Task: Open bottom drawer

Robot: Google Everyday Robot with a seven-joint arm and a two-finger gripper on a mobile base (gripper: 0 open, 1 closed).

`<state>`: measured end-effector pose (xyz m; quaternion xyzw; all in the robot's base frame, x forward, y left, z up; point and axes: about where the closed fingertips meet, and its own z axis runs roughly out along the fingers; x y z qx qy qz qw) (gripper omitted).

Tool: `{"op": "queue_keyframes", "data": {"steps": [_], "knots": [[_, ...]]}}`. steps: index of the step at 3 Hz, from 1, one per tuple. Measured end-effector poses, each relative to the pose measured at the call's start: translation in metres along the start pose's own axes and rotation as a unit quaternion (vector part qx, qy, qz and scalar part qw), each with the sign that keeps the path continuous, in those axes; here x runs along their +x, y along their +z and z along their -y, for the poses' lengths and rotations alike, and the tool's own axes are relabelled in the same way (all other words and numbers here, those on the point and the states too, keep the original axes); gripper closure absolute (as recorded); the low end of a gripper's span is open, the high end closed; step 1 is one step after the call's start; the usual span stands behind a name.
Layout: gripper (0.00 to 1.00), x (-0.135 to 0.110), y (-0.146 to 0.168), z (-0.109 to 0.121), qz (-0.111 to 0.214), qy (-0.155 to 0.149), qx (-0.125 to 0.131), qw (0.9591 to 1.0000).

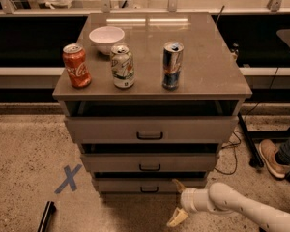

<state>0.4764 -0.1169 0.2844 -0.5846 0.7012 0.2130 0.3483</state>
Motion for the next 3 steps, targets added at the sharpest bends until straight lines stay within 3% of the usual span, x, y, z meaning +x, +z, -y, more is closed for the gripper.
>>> {"op": "queue_keyframes", "data": {"steps": [1,3], "knots": [[0.0,0.023,-0.011,0.036,-0.027,-0.012,0.024,0.9993],[0.0,0.071,0.015,0.076,-0.054,-0.012,0.008,0.9984]]}}
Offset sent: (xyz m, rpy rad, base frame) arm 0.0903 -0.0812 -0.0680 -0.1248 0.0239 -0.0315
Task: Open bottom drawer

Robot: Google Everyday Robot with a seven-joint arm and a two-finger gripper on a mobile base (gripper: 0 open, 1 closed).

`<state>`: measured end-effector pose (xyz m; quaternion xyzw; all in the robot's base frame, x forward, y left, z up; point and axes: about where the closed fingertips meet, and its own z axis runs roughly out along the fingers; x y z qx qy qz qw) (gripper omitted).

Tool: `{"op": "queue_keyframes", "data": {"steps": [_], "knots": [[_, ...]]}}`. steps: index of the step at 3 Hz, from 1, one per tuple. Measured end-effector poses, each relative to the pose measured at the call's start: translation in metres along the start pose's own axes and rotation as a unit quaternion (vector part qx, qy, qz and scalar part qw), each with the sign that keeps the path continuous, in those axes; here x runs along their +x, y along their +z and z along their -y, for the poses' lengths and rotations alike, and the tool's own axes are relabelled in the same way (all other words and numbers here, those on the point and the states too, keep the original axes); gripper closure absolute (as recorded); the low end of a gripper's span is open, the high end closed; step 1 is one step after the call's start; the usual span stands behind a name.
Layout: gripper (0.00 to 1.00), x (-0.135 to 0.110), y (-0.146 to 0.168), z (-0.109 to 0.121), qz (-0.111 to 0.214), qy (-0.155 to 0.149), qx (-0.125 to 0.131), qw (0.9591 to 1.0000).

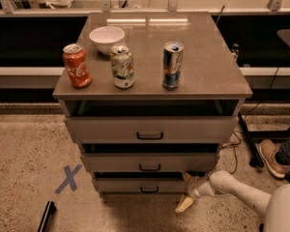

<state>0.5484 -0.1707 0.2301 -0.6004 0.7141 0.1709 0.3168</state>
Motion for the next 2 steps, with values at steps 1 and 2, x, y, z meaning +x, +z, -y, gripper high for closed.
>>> {"op": "queue_keyframes", "data": {"steps": [1,2], "knots": [[0.19,0.009,0.016,0.008,-0.006,-0.002,-0.003,1.0],[0.42,0.021,0.025,0.007,-0.009,0.007,-0.002,0.9999]]}}
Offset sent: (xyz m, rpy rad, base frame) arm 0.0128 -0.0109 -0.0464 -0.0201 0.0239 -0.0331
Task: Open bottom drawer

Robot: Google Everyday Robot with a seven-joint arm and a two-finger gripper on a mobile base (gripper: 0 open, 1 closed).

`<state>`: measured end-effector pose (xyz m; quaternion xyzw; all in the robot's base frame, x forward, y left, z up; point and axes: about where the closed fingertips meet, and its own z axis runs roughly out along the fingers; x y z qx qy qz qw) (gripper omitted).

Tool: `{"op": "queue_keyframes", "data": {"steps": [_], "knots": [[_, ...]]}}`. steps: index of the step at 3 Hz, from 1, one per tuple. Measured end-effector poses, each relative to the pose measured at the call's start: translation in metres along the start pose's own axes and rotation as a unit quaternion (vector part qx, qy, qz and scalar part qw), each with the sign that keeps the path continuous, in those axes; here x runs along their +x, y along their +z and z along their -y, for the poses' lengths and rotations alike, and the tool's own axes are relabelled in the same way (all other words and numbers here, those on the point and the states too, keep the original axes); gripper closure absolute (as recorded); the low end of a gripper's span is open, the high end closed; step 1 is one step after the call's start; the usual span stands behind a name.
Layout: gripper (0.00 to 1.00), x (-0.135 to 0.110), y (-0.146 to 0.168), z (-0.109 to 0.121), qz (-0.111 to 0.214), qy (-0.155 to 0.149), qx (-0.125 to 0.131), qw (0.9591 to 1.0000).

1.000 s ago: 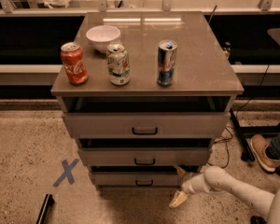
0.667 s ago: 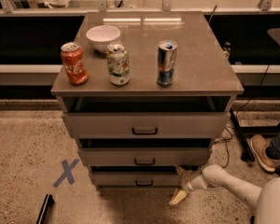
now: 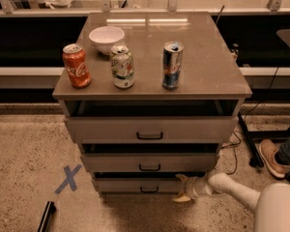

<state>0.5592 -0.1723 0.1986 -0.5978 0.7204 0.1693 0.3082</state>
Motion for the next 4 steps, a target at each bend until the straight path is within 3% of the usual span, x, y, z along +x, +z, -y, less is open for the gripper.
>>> {"op": "queue_keyframes", "data": {"steps": [1,3,4], "knots": [[0.56,0.0055,0.0038,-0.0013,-0.005,0.004,0.0,1.0],[0.54,0.0054,0.0037,-0.0015,-0.005,0.004,-0.001,1.0],[0.27,0.0043,0.0034,-0.0059,0.0,0.003,-0.003,1.0]]}}
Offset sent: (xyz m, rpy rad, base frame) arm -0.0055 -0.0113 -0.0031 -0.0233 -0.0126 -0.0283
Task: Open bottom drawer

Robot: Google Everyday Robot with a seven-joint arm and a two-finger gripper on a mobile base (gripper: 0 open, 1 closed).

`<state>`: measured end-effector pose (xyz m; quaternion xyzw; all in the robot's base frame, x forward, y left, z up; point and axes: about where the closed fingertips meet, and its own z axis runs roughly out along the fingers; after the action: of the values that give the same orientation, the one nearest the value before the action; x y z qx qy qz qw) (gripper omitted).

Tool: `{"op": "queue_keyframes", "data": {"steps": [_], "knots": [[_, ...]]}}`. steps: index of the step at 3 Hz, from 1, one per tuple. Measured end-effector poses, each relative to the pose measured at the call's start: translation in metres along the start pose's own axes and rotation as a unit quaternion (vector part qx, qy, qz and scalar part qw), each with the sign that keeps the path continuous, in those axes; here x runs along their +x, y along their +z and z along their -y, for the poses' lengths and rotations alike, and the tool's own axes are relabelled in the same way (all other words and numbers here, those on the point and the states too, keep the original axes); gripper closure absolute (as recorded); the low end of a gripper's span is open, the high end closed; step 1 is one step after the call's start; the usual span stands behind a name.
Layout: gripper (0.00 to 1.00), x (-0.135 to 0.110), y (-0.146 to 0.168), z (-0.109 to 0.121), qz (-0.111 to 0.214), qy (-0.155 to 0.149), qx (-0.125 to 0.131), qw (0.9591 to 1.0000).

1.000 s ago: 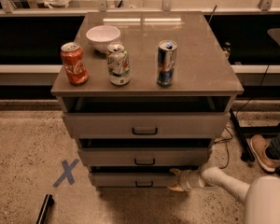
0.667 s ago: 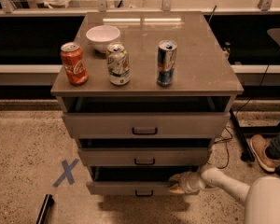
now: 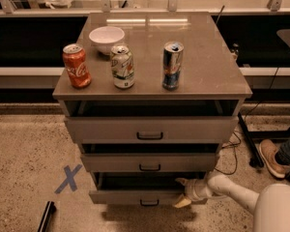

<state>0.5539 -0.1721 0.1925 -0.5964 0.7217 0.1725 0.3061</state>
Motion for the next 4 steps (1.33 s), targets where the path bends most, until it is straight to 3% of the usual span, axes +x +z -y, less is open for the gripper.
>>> {"op": "queue_keyframes", "data": {"steps": [1,2,3,4], "knots": [[0.05,0.0,0.002,-0.002,0.001,0.0,-0.001,1.0],[0.0,-0.001,0.002,-0.003,0.002,0.002,-0.004,1.0],[0.19,0.001,-0.009,-0.021,-0.003,0.034,-0.03,0.999],[0.42,0.004,-0.018,-0.048,-0.01,0.071,-0.065,0.9953]]}}
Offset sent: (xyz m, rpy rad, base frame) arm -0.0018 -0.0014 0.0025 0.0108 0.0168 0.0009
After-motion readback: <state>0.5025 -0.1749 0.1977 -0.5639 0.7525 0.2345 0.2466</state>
